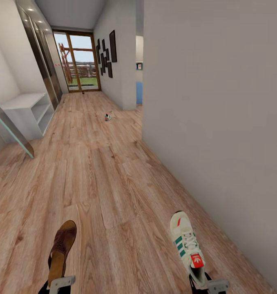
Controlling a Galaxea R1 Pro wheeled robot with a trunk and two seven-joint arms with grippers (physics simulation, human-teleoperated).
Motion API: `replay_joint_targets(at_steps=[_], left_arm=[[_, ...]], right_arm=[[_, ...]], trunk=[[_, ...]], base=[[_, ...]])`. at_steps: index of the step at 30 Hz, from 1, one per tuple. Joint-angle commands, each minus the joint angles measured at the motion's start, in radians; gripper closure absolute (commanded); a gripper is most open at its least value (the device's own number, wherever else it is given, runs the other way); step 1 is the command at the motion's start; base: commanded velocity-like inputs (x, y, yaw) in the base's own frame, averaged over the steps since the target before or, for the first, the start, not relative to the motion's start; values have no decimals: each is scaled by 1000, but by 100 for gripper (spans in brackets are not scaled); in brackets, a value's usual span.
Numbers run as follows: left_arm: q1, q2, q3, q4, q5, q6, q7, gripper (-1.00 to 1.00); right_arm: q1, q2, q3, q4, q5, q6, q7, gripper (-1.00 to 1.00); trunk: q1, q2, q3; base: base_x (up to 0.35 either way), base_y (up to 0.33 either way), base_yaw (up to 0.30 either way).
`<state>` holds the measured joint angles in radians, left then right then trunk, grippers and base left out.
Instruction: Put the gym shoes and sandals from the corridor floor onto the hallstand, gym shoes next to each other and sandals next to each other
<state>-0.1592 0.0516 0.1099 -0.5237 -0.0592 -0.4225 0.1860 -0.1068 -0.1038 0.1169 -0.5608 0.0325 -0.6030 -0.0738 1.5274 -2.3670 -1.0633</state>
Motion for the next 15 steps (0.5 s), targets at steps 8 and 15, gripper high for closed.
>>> replay_joint_targets(at_steps=[8,15], left_arm=[[0,-4,1,-1,-12,-1,4,100],[0,-10,-1,-1,-12,-1,4,100]], right_arm=[[-1,7,-88,9,8,0,-5,100],[-1,15,-87,41,10,0,-6,100]], trunk=[[-12,21,15],[-12,21,15]], base=[[0,0,-25],[-1,-85,237]])
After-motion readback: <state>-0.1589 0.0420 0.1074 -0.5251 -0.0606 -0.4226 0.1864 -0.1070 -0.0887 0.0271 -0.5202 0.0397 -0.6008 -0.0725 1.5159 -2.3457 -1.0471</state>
